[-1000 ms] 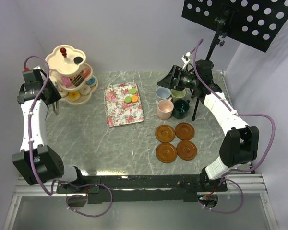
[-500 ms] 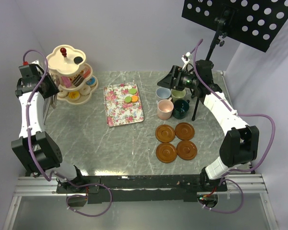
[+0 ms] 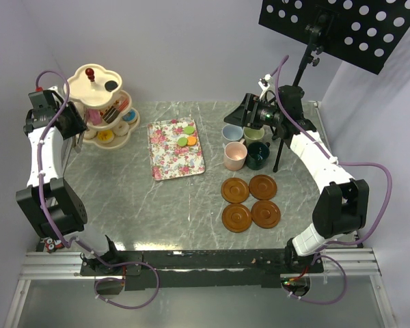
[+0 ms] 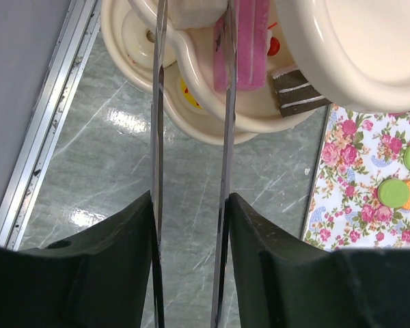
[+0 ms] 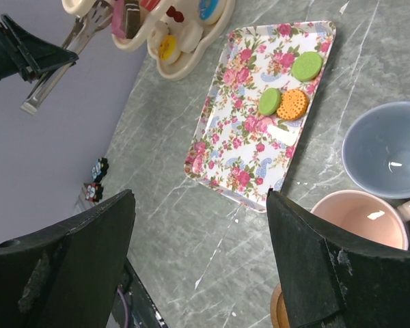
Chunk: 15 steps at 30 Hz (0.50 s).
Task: Serve the afternoon tea
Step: Place the desert on the desert table.
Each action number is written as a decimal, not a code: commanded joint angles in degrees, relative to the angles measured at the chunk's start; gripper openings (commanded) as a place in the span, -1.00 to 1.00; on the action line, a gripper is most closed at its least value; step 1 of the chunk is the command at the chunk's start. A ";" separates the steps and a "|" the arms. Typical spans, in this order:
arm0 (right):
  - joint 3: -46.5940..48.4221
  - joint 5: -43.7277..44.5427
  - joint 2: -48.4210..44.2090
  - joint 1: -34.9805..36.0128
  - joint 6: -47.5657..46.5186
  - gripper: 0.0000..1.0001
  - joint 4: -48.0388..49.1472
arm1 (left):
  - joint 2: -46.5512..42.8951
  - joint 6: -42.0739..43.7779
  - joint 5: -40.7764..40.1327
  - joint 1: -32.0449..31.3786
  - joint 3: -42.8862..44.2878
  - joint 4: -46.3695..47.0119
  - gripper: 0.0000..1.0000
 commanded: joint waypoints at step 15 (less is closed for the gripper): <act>2.42 -2.14 0.04 -0.51 0.10 0.68 1.54 | -11.15 -1.76 -3.63 0.25 -4.95 3.32 0.04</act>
